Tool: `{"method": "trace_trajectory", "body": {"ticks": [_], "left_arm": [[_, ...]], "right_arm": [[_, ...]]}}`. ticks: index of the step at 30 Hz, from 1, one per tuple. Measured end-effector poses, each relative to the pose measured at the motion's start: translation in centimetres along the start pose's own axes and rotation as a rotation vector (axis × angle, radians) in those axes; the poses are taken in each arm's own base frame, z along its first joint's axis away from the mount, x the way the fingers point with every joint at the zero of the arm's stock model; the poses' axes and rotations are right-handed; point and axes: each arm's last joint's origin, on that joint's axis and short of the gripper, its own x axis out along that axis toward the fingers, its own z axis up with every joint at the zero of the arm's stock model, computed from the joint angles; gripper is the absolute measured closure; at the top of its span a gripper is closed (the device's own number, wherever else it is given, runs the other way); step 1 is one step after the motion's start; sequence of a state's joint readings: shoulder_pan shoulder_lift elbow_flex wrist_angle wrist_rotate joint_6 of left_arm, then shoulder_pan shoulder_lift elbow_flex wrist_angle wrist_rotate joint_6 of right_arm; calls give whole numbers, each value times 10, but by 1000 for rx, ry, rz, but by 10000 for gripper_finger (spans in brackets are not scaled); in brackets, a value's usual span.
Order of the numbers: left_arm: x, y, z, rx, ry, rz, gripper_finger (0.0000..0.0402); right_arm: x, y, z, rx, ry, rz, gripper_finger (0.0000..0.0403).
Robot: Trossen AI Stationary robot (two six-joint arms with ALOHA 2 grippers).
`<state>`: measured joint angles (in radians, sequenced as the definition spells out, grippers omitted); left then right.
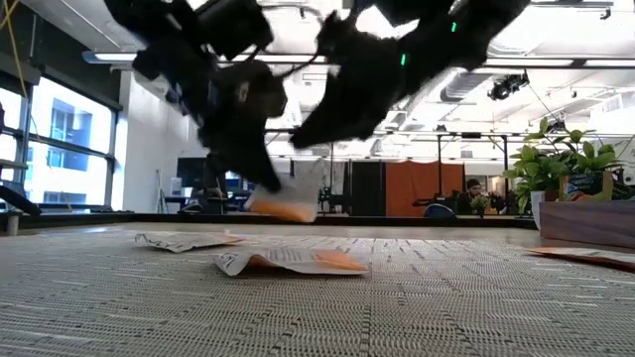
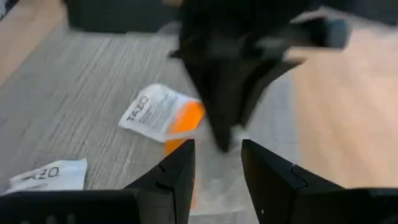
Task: Pick & Place Tea
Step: Put the white tea bag into the bottom section of the wooden organizer
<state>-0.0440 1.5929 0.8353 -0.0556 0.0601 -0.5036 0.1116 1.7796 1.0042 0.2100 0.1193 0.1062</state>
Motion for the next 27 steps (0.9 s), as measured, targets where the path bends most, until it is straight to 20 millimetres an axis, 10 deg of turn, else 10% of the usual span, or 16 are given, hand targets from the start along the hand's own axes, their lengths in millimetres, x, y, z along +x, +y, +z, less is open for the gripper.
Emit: {"method": "trace_trajectory", "body": {"ticks": [7, 27], "left_arm": [[-5, -25, 12, 367, -73, 1, 397], [-11, -43, 21, 483, -113, 0, 396]], "right_arm": [[-43, -6, 26, 33, -15, 41, 274], [-24, -15, 4, 196, 165, 224, 327]]}}
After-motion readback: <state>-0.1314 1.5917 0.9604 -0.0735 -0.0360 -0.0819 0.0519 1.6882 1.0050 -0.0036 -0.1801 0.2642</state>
